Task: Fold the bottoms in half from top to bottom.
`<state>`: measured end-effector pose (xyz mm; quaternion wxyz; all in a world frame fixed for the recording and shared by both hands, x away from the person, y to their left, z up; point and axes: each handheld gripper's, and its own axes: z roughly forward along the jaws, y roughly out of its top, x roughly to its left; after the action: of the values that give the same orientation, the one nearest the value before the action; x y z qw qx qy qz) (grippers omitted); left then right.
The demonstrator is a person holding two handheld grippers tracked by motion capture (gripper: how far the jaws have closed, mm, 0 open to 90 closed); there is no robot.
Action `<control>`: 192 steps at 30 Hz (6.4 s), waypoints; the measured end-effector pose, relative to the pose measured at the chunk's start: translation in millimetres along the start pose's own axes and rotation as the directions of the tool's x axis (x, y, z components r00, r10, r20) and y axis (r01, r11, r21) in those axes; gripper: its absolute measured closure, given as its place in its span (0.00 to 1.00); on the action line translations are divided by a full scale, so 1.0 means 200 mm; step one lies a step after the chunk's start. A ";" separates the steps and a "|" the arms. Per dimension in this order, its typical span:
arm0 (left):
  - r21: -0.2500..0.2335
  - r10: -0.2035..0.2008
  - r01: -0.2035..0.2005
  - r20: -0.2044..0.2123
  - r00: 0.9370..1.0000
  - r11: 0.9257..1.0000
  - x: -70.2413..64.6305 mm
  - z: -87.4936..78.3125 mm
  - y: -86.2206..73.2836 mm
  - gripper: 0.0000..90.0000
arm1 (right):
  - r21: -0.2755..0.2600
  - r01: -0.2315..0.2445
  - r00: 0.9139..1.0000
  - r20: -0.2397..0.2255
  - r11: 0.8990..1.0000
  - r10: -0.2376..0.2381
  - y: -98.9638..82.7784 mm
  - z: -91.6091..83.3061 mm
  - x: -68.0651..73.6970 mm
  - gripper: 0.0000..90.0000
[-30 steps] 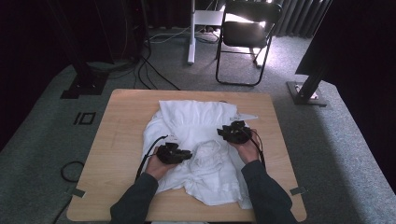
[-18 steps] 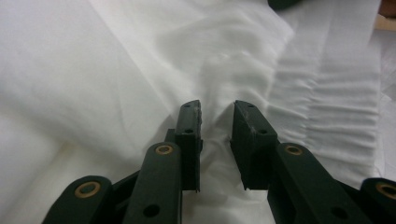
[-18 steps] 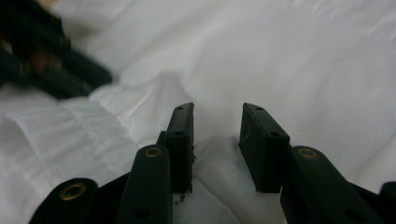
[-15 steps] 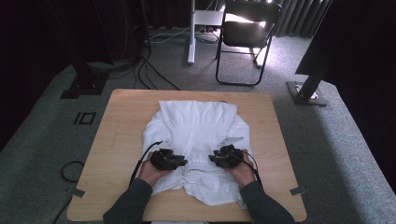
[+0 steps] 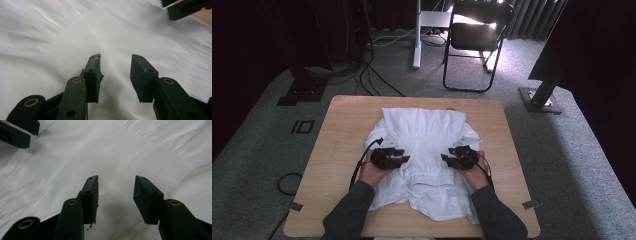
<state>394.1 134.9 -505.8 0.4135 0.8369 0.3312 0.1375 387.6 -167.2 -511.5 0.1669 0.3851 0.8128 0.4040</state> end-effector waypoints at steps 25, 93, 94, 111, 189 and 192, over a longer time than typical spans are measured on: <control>0.070 -0.075 0.079 -0.055 0.996 0.994 0.04 0.09 -0.21 0.67 | 0.090 -0.088 0.994 0.069 0.992 0.082 -0.08 0.21 -0.09 0.61; 0.054 -0.281 0.296 -0.194 0.940 0.954 0.48 0.16 -0.10 0.77 | 0.050 -0.276 0.953 0.142 0.960 0.266 0.08 0.29 -0.50 0.37; 0.054 -0.280 0.296 -0.194 0.940 0.954 0.48 0.16 -0.10 0.77 | 0.057 -0.281 0.953 0.135 0.958 0.272 0.07 0.31 -0.50 0.37; 0.048 -0.333 0.348 -0.195 0.922 0.936 0.48 0.15 -0.09 0.81 | 0.113 -0.283 0.958 0.074 0.952 0.276 0.06 0.33 -0.49 0.97; -0.041 -0.243 0.240 -0.216 0.946 0.970 0.09 -0.06 -0.37 0.86 | 0.030 -0.103 0.991 0.094 0.994 0.100 -0.25 0.03 -0.18 0.95; -0.042 -0.249 0.246 -0.221 0.943 0.968 0.10 -0.07 -0.37 0.86 | 0.036 -0.099 0.990 0.108 0.994 0.095 -0.21 0.06 -0.18 0.95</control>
<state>370.0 189.3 -556.5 0.3932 0.7648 0.4774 0.1802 397.0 -203.9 -553.9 0.1821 0.4484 0.7912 0.3738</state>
